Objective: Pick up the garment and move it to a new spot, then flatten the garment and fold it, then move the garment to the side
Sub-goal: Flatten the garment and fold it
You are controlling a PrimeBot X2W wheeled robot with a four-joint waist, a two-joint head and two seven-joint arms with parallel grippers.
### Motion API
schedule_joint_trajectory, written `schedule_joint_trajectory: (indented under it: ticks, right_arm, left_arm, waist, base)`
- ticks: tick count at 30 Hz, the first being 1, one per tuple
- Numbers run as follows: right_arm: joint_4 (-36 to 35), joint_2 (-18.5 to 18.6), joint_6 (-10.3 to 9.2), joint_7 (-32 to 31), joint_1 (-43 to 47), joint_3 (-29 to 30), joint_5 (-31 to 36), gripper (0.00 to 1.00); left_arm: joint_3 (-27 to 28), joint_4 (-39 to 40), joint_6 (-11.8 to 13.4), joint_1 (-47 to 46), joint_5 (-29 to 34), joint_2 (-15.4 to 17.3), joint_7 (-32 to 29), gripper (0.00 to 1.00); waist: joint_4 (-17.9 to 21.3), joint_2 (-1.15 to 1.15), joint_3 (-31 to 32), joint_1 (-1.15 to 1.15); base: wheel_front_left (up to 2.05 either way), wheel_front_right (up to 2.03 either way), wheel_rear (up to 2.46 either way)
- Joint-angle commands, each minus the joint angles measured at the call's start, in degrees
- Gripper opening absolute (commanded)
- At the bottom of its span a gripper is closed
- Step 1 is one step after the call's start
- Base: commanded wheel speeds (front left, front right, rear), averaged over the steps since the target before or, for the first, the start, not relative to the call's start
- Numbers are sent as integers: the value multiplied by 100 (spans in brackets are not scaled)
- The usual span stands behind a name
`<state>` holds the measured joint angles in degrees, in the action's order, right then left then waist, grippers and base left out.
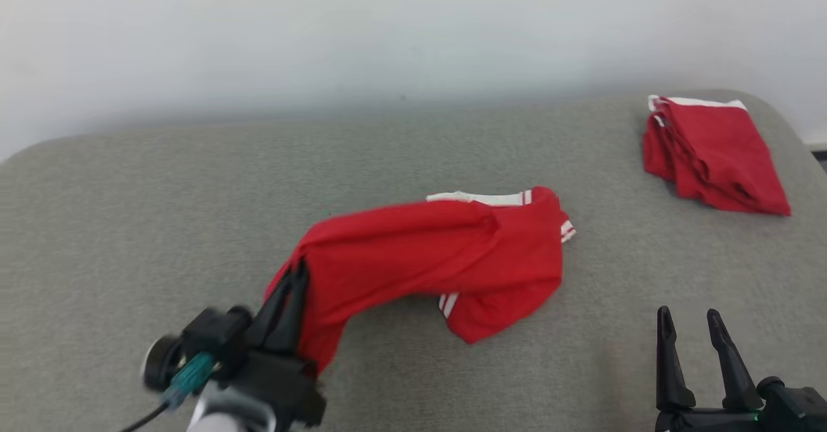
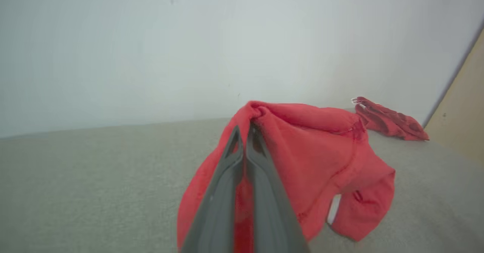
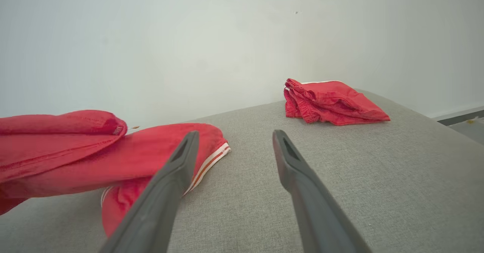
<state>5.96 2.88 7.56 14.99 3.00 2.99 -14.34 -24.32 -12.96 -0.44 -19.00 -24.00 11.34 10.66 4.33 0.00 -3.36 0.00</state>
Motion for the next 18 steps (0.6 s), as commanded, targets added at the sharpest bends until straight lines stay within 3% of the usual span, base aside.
schedule_joint_trajectory:
  ticks: [1, 8, 12, 13, 14, 15, 18]
  right_arm:
    - [0, 1, -12, 24, 75, 12, 47, 100]
    - [33, 2, -13, 24, 104, 6, 55, 100]
    - [52, 1, -12, 24, 112, -13, 59, 100]
    - [62, 1, -12, 24, 109, -18, 61, 100]
    - [77, 2, -13, 24, 111, -24, 61, 100]
    - [85, 2, -13, 24, 113, -26, 60, 100]
    - [104, 1, -12, 24, 121, -16, 48, 100]
  left_arm:
    - [151, 157, 116, 369, -96, 155, -36, 0]
    - [617, 501, 489, 1542, -369, 576, 32, 0]
    - [735, 317, 624, 1946, -395, 723, 34, 0]
    - [727, 252, 648, 2002, -376, 750, 37, 17]
    - [726, 221, 677, 2026, -310, 787, 81, 55]
    - [757, 191, 699, 2037, -333, 768, 115, 100]
    - [822, 277, 728, 1908, -244, 781, 261, 100]
  waist:
    - [-442, 0, 213, 0]
    - [-566, 0, 238, 0]
    - [-556, 0, 235, 0]
    - [-547, 0, 238, 0]
    - [-535, 0, 243, 0]
    - [-527, 0, 247, 0]
    - [-483, 0, 262, 0]
  base:
    - [0, 0, 0]
    - [0, 0, 0]
    - [0, 0, 0]
    - [0, 0, 0]
    - [0, 0, 0]
    - [0, 0, 0]
    - [0, 0, 0]
